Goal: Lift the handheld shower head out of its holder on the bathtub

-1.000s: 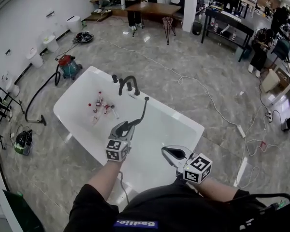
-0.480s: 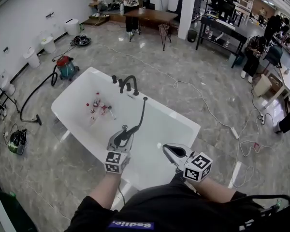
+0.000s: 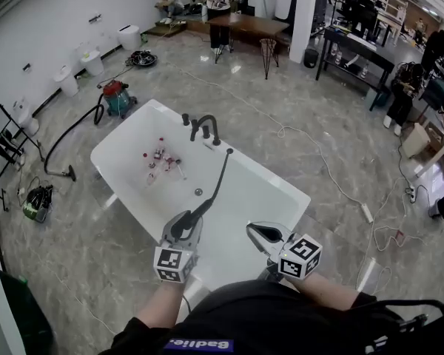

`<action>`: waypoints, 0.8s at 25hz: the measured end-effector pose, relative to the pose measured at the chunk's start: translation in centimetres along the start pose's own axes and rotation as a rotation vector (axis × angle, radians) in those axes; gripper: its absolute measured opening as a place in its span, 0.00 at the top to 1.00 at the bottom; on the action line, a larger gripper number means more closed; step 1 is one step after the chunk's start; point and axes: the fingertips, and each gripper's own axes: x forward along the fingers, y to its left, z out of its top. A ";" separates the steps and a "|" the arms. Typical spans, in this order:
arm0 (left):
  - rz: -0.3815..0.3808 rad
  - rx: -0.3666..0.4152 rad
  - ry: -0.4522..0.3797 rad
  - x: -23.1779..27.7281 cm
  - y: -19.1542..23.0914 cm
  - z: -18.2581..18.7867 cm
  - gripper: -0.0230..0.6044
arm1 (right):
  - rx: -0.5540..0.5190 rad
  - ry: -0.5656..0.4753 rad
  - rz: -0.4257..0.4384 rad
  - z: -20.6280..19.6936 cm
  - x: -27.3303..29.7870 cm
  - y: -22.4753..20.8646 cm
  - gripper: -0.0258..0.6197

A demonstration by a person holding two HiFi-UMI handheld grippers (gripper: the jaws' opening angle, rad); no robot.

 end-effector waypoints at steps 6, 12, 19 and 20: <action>0.048 0.006 -0.009 -0.5 -3.5 1.7 0.75 | -0.022 0.002 0.068 1.3 -2.6 -1.6 0.96; 0.069 0.019 0.004 -0.6 -6.3 1.5 0.75 | 0.003 -0.002 0.117 0.8 -3.9 -3.1 0.96; 0.089 0.019 0.018 -1.2 -10.8 2.2 0.75 | -0.006 0.029 0.174 0.1 -5.1 -4.0 0.96; 0.090 0.017 0.030 -1.2 -11.3 2.0 0.75 | -0.007 0.032 0.177 0.0 -5.1 -4.2 0.96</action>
